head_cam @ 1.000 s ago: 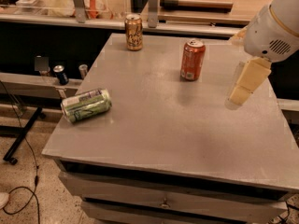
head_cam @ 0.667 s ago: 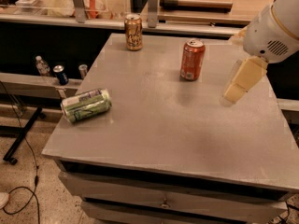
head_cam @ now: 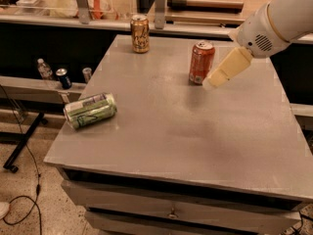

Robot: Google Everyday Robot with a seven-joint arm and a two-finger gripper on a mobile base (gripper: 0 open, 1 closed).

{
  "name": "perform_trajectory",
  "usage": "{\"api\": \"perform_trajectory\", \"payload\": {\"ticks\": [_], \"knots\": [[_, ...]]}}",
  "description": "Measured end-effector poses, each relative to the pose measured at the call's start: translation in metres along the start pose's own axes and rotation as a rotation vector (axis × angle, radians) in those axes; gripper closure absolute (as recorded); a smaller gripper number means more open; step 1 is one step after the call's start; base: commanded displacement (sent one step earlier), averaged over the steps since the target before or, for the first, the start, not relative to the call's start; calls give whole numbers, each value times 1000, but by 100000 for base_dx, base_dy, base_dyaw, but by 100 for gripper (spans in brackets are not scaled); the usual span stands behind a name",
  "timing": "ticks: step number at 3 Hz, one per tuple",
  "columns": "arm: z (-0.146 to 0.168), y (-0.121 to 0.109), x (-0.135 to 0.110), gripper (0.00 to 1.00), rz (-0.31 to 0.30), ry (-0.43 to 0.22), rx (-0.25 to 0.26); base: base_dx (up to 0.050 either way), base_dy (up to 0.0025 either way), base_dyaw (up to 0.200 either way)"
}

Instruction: Move coke can near green can

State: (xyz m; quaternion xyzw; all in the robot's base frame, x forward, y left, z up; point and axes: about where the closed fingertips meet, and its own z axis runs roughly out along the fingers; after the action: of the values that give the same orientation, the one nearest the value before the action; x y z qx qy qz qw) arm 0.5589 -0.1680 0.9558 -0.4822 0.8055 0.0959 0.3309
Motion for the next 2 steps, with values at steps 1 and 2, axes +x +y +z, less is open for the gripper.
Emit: {"api": "perform_trajectory", "payload": {"ticks": [1, 2], "knots": [[15, -15, -9, 0, 58, -20, 41, 0, 0, 0], [29, -29, -9, 0, 111, -29, 79, 0, 0, 0]]}}
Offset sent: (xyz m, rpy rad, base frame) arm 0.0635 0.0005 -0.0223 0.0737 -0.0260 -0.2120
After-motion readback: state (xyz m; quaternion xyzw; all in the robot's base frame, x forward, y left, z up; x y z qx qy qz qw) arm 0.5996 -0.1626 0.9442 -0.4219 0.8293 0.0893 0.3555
